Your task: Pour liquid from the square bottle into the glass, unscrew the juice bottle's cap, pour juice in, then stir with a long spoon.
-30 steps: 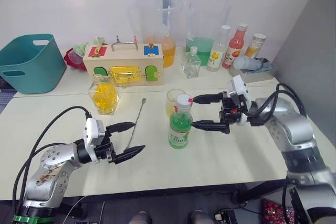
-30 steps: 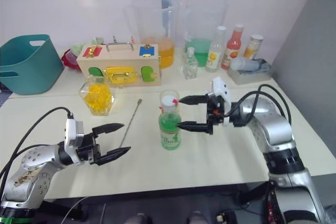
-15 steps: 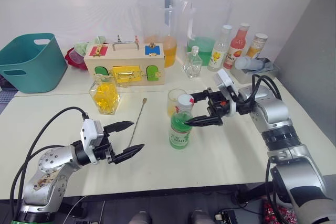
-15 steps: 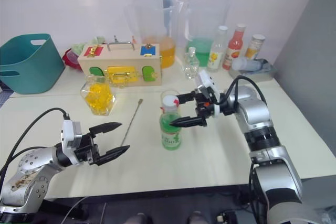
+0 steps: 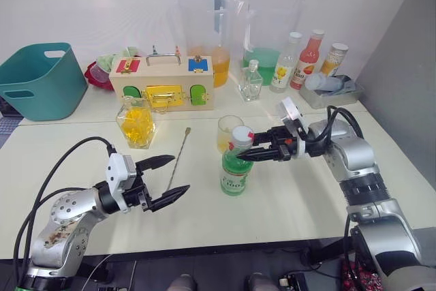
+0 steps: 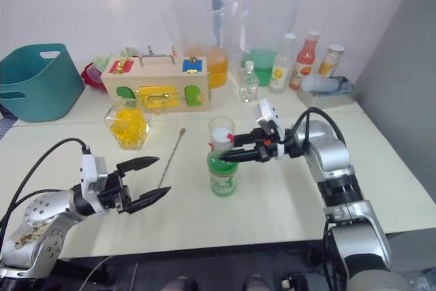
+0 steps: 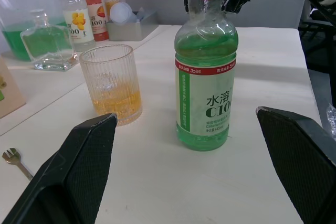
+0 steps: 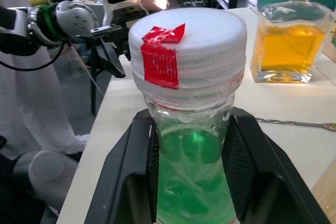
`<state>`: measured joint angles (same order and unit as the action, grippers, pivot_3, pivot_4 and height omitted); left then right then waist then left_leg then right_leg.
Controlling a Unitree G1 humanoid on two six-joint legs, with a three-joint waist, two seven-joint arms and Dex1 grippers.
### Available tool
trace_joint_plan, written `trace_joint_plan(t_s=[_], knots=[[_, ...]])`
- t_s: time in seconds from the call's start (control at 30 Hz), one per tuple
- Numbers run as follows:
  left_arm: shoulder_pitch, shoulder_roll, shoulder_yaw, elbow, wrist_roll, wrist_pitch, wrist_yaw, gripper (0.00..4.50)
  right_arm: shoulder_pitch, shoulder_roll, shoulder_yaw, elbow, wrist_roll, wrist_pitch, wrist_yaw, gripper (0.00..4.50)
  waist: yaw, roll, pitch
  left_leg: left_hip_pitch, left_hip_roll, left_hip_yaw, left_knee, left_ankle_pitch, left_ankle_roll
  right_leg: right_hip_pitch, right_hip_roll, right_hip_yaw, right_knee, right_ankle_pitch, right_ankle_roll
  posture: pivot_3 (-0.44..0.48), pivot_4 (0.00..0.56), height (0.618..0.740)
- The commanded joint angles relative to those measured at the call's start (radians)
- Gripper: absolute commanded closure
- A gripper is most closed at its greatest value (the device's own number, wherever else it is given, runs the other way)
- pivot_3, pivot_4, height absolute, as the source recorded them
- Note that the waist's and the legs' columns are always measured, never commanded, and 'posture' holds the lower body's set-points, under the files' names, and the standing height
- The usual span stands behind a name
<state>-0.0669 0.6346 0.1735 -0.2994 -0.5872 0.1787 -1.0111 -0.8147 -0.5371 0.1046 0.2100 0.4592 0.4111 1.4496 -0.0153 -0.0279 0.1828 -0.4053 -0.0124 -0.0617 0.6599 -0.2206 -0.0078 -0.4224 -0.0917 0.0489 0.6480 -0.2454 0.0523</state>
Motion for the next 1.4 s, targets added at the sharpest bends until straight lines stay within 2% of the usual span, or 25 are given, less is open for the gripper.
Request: trace_joint_plan(t_s=[0.03,0.27,0.57,0.7,0.73,0.87,0.97,1.17,1.33,1.37,1.4], knots=[[-0.016,-0.004,0.0,-0.022,-0.006,-0.014,-0.004,0.0,0.072,-0.009,-0.07,-0.216,0.046,0.092,-0.158,3.35,0.003,0.0,0.0,0.0,0.0,-0.001,0.0,0.0,0.0,0.0,0.0,0.0,0.0,0.0,0.0,0.0,0.15,0.74],[-0.033,-0.011,-0.01,-0.014,-0.009,-0.012,-0.016,0.0,0.164,0.0,-0.128,-0.434,0.07,0.226,-0.419,3.35,0.001,0.0,0.0,-0.001,0.0,0.0,0.0,0.0,0.0,0.0,0.0,0.0,0.0,0.0,0.0,0.0,0.15,0.74],[-0.059,-0.007,-0.023,0.003,-0.009,-0.003,-0.038,0.0,0.242,0.01,-0.118,-0.544,0.123,0.307,-0.529,3.35,0.0,0.0,0.0,-0.001,0.0,0.0,0.0,0.0,0.0,0.0,0.0,0.0,0.0,0.0,0.0,0.0,0.15,0.74],[-0.067,0.005,-0.026,0.007,-0.004,0.006,-0.043,0.0,0.25,-0.022,-0.105,-0.545,0.124,0.313,-0.522,3.35,0.0,0.0,0.0,0.0,0.0,0.0,0.0,0.0,0.0,0.0,0.0,0.0,0.0,0.0,0.0,0.0,0.15,0.74],[-0.069,0.007,-0.026,0.008,-0.005,0.011,-0.044,0.0,0.248,-0.03,-0.108,-0.541,0.128,0.31,-0.518,2.3,0.0,0.0,0.0,0.0,0.0,0.0,0.0,0.0,0.0,0.0,0.0,0.0,0.0,0.0,0.0,0.0,0.15,0.74],[-0.081,0.021,-0.03,0.001,-0.017,0.046,-0.046,0.0,0.224,-0.065,-0.129,-0.515,0.148,0.303,-0.489,0.84,0.001,0.0,0.0,0.0,0.0,0.0,0.0,0.0,0.0,0.001,0.0,0.0,0.0,0.0,0.0,0.0,0.15,0.74],[-0.09,0.037,-0.036,-0.018,-0.034,0.091,-0.05,0.0,0.211,-0.103,-0.141,-0.497,0.155,0.296,-0.459,0.02,0.001,0.0,0.0,0.0,0.0,0.0,0.0,0.0,0.0,0.001,0.0,0.0,-0.001,0.0,0.0,0.0,0.15,0.74],[-0.161,0.049,-0.037,-0.035,-0.09,0.169,-0.061,0.0,0.272,-0.225,-0.249,-0.509,0.208,0.309,-0.405,0.02,0.006,0.0,0.0,-0.001,0.0,0.0,0.001,0.0,0.0,0.002,0.0,-0.001,-0.001,0.0,0.0,0.0,0.15,0.74],[-0.26,0.029,-0.067,-0.013,-0.115,0.206,-0.069,0.0,0.383,-0.28,-0.421,-0.604,0.346,0.406,-0.453,0.02,0.002,-0.001,0.001,0.0,0.0,0.0,0.0,0.0,0.0,0.002,0.001,-0.001,-0.001,0.0,0.0,0.0,0.15,0.74],[-0.287,0.021,-0.079,-0.007,-0.117,0.216,-0.07,0.0,0.416,-0.291,-0.459,-0.628,0.364,0.416,-0.467,0.02,-0.004,0.0,0.0,-0.003,-0.002,-0.005,0.0,0.0,0.001,0.004,-0.001,-0.005,-0.001,-0.001,0.0,0.0,0.15,0.74],[-0.316,0.011,-0.096,0.004,-0.114,0.225,-0.072,0.0,0.444,-0.297,-0.488,-0.649,0.379,0.424,-0.487,0.02,-0.012,0.002,0.001,-0.006,-0.011,-0.021,-0.001,0.004,0.005,0.013,-0.009,-0.02,-0.001,-0.002,0.002,0.0,0.15,0.74]])
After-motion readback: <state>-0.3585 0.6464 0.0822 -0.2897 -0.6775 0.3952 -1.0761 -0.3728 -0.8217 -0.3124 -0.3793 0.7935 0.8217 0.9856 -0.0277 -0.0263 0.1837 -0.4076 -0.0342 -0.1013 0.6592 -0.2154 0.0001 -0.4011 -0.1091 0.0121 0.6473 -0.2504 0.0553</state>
